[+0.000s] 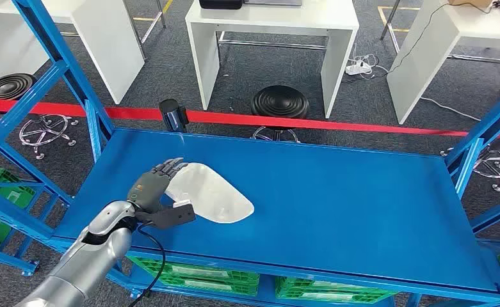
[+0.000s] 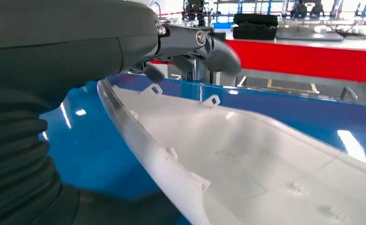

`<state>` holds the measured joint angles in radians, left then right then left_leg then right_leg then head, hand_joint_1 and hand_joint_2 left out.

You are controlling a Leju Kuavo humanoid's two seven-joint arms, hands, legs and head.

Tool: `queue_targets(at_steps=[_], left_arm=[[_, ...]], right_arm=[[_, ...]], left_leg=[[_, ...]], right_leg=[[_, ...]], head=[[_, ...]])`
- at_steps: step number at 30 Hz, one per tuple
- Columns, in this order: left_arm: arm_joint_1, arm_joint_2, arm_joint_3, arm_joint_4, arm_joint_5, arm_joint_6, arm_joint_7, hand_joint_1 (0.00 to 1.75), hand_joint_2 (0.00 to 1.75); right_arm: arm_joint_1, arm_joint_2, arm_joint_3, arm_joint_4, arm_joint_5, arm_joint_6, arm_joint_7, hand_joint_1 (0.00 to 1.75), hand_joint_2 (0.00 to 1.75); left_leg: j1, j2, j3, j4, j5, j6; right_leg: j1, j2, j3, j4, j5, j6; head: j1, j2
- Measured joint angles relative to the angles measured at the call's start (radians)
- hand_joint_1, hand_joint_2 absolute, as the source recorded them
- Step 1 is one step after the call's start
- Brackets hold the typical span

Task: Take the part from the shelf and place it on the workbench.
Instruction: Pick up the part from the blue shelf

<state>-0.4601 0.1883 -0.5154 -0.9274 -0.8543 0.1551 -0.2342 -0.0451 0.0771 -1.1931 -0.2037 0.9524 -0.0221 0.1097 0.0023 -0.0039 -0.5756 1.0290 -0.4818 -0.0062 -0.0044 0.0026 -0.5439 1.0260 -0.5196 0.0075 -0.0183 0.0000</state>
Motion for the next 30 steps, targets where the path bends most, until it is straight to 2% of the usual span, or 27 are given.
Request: queue_targets(at_steps=[24, 30], left_arm=[[-0.004, 0.021, -0.016, -0.011, -0.059, 0.026, -0.009, 1.75, 1.75], [0.007, 0.021, -0.019, -0.036, -0.061, 0.061, -0.040, 1.75, 1.75]], right_arm=[[0.000, 0.004, -0.007, 0.000, 0.004, 0.007, -0.014, 0.00, 0.00], [0.000, 0.004, -0.009, 0.000, 0.006, 0.007, -0.014, 0.00, 0.00]], left_leg=[[0.000, 0.000, 0.001, 0.000, 0.000, 0.000], [0.000, 0.000, 0.001, 0.000, 0.000, 0.000]], right_leg=[[0.000, 0.000, 0.001, 0.000, 0.000, 0.000], [0.000, 0.000, 0.001, 0.000, 0.000, 0.000]], head=[[0.000, 0.000], [0.000, 0.000]])
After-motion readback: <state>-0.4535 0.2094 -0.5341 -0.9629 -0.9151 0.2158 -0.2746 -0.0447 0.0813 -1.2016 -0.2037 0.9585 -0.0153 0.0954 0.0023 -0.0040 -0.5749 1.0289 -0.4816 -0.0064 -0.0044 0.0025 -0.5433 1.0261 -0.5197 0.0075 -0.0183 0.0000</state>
